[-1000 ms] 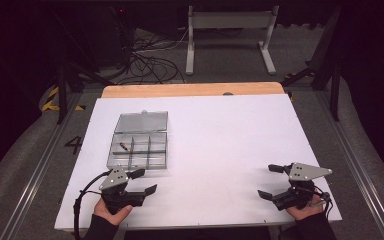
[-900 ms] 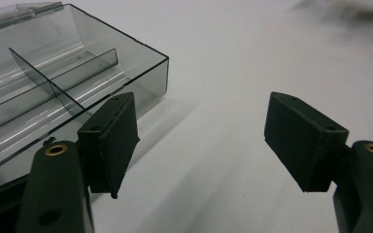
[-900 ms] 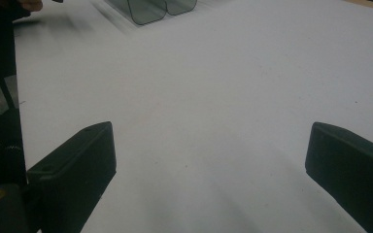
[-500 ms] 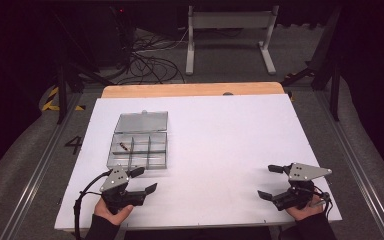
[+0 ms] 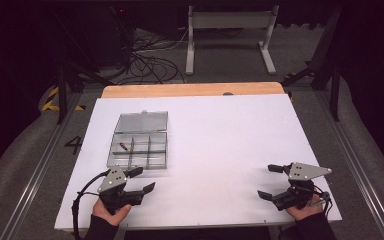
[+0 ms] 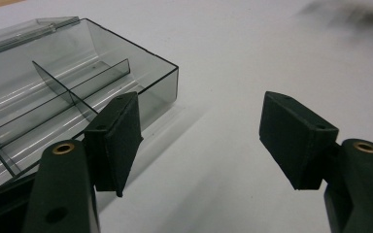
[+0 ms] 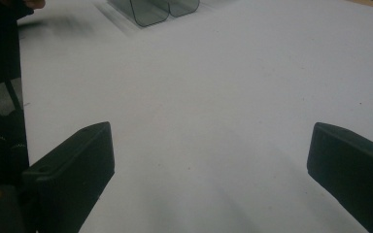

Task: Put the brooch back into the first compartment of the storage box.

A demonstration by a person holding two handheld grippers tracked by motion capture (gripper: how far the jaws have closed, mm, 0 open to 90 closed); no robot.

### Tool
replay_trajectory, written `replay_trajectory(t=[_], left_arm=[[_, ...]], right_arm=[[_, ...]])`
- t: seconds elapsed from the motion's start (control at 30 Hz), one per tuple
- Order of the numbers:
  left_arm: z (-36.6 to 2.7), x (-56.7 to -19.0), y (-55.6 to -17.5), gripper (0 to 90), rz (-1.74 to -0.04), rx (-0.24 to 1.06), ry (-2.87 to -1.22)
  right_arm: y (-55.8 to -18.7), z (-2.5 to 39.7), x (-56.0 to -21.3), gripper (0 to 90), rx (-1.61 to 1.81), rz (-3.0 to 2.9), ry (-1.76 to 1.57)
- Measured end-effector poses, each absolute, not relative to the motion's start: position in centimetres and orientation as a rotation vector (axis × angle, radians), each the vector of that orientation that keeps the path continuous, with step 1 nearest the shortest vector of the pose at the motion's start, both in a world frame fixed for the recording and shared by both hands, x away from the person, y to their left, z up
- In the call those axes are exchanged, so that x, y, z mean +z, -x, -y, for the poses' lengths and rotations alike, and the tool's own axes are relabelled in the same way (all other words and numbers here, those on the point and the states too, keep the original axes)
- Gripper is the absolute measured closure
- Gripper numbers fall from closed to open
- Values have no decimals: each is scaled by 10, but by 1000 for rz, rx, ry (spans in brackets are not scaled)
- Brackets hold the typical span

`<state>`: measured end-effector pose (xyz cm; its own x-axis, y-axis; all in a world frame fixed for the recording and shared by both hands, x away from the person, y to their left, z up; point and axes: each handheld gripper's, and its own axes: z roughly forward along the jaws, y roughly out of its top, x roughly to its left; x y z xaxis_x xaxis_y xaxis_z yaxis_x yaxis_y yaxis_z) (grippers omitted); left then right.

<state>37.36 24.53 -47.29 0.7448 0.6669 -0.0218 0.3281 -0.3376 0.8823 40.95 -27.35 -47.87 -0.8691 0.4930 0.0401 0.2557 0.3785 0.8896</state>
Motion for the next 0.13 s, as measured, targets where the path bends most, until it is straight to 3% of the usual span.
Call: replay_trajectory(t=[0.13], left_arm=[[-246, -471, -371, 321, -754, 426, -1929]], right_arm=[[-409, 274, -479, 35, 1490, -2407, -672]])
